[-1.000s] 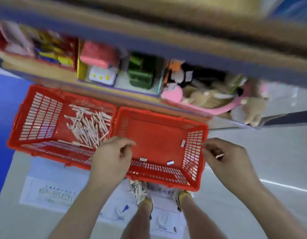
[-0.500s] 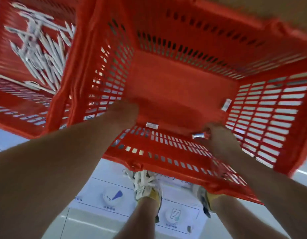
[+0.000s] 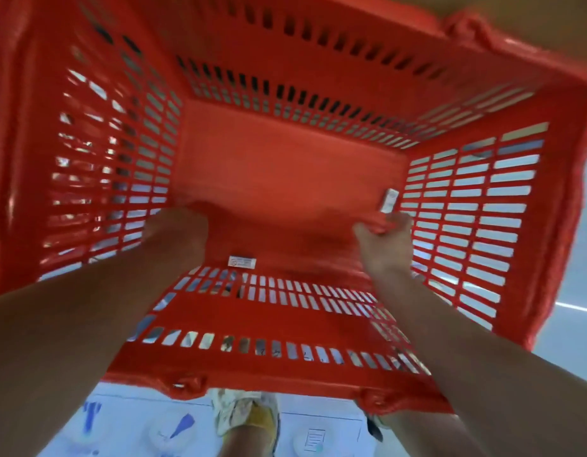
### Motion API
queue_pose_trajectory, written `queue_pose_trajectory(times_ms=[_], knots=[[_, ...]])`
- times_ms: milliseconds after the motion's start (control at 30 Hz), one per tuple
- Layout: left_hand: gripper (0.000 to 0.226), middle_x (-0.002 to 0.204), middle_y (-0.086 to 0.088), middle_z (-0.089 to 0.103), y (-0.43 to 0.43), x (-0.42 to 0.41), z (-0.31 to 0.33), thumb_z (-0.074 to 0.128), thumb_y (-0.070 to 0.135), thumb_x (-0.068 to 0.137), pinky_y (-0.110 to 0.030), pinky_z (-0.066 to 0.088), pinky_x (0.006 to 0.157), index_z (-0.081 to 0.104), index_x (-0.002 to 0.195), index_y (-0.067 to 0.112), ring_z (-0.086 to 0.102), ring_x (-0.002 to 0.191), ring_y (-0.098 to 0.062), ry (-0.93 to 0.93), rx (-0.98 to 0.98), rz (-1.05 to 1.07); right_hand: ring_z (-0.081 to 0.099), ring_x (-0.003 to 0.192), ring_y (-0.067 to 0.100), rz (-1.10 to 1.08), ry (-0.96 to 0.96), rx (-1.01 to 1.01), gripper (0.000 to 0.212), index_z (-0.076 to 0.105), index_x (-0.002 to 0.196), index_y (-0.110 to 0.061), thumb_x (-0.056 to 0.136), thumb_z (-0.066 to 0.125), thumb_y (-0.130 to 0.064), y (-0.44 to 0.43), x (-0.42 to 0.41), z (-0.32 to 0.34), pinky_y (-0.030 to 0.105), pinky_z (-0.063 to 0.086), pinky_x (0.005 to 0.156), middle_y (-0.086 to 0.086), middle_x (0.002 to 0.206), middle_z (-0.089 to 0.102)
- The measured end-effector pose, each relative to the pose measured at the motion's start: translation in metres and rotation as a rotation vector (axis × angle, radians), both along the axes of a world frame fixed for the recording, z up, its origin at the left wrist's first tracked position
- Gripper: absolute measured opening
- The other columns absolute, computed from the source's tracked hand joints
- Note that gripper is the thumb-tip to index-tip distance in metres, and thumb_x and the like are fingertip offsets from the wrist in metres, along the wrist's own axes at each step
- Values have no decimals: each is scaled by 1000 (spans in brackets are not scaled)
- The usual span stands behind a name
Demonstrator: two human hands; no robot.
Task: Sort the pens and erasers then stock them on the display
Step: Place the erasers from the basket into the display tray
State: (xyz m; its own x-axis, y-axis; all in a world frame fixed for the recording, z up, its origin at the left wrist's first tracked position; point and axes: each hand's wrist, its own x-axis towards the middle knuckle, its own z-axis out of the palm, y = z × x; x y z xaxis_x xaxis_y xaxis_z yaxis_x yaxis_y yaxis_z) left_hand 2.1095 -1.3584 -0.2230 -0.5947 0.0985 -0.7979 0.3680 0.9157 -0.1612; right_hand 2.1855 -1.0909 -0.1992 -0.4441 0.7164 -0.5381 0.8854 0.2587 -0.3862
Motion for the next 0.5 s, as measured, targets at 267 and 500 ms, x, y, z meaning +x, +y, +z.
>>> queue_pose_trajectory(times_ms=[267, 500], knots=[[23, 91, -7, 70, 29, 8, 9, 52, 21, 86, -30, 52, 76, 72, 89, 8, 66, 90, -23, -160, 329, 125, 52, 120, 38, 357, -227, 174, 53, 42, 140, -16, 88, 49, -12, 15, -41, -13, 39, 41, 99, 18, 128, 58], [64, 118, -11, 52, 56, 31, -1, 75, 50, 69, -38, 48, 91, 54, 116, 11, 52, 108, -26, -71, 293, 247, 51, 120, 39, 410, -158, 168, 50, 40, 139, -13, 91, 48, -20, 16, -41, -19, 39, 42, 96, 23, 130, 54]])
